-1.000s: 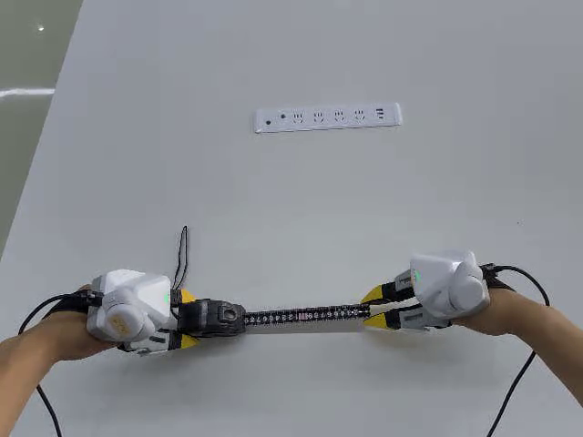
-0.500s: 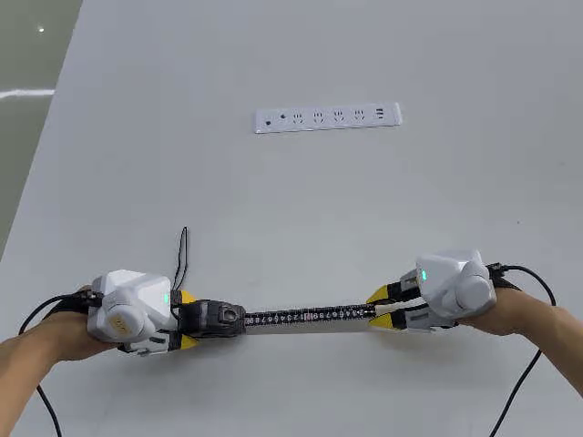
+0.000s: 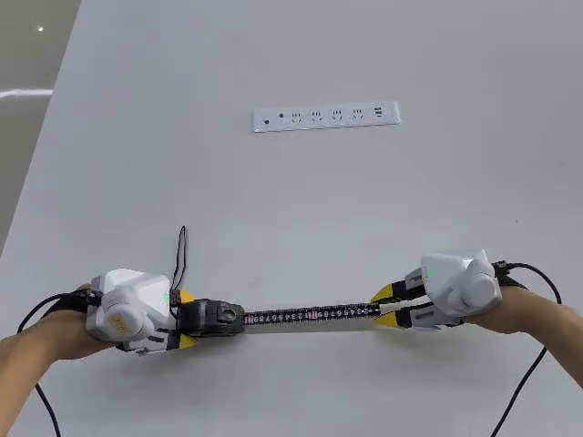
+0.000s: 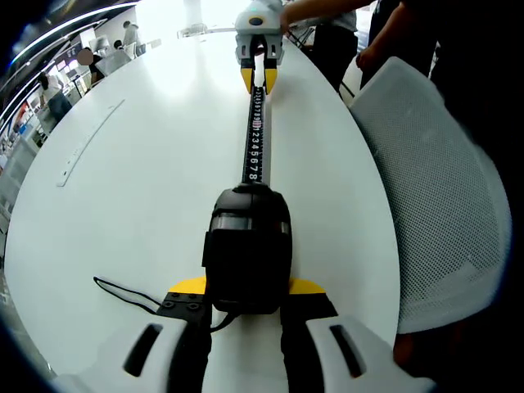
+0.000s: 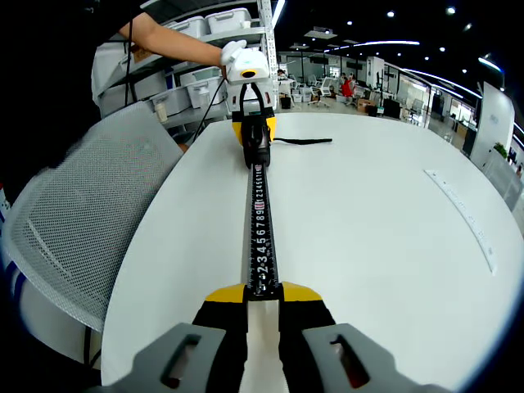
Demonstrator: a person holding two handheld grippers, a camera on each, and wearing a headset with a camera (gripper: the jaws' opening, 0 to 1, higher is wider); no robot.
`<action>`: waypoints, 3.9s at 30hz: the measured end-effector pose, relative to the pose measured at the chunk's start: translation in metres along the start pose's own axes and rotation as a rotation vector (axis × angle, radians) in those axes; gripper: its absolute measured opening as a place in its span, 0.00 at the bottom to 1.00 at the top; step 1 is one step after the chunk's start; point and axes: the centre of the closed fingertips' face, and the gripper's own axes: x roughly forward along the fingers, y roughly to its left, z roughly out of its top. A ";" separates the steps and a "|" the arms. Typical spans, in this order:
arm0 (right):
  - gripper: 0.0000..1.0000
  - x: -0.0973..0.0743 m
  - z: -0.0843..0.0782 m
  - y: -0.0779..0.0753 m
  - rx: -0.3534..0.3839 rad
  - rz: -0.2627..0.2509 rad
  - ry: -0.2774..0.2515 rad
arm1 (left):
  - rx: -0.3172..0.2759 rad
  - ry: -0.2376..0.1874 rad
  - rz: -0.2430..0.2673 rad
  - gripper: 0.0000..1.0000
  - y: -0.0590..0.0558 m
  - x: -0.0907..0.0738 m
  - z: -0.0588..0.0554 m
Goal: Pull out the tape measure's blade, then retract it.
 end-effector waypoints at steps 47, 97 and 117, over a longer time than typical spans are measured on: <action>0.12 -0.014 -0.016 0.001 0.027 -0.003 0.030 | -0.007 0.018 -0.007 0.29 0.000 0.000 -0.001; 0.20 -0.003 -0.032 -0.005 0.065 -0.077 0.101 | -0.023 0.029 -0.024 0.30 0.000 0.005 0.005; 0.37 -0.017 -0.021 -0.001 0.129 -0.166 0.071 | -0.105 0.022 0.053 0.45 0.001 -0.016 -0.006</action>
